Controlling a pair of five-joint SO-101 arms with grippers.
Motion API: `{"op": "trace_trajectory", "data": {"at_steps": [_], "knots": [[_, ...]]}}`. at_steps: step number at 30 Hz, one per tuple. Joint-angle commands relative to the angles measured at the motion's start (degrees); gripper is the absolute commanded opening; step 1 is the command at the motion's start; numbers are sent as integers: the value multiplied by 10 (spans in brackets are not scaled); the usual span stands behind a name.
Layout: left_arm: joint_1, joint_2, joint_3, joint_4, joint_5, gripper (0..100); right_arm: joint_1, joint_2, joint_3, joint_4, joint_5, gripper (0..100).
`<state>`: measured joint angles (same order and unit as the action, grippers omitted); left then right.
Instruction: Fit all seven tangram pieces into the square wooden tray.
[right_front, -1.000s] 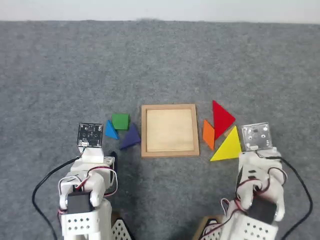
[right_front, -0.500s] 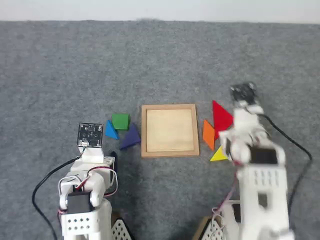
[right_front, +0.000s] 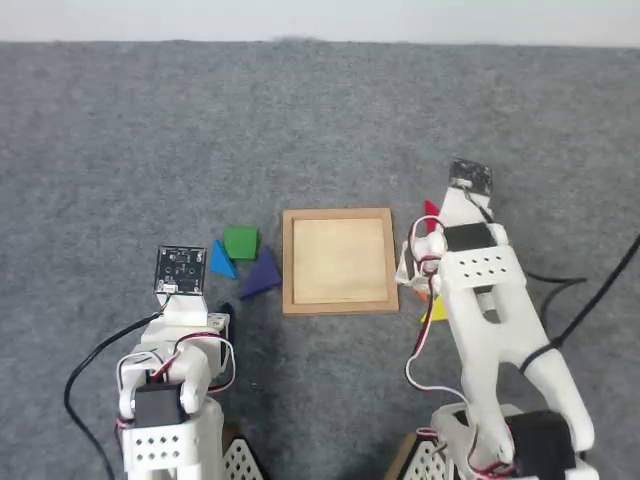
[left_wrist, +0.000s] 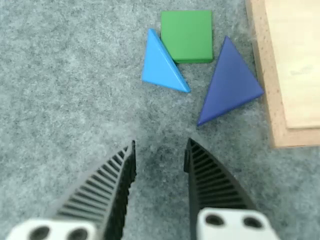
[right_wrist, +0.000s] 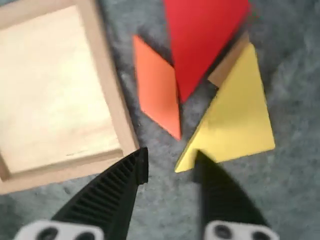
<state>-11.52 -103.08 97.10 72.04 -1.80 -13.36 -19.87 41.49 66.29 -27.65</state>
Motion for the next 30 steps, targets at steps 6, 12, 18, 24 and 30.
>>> {"op": "trace_trajectory", "data": {"at_steps": [6,12,18,24,30], "knots": [[4,-6,-7,0,-5,150,50,-1,13,-22,-104,309],[4,-6,-7,0,-5,150,61,0,45,-85,-67,269],[4,-6,-7,0,-5,150,97,22,51,-105,-62,263],[4,-6,-7,0,-5,150,131,125,2,-102,-35,263],[4,-6,-7,0,-5,150,145,202,-38,-100,-34,262]]}}
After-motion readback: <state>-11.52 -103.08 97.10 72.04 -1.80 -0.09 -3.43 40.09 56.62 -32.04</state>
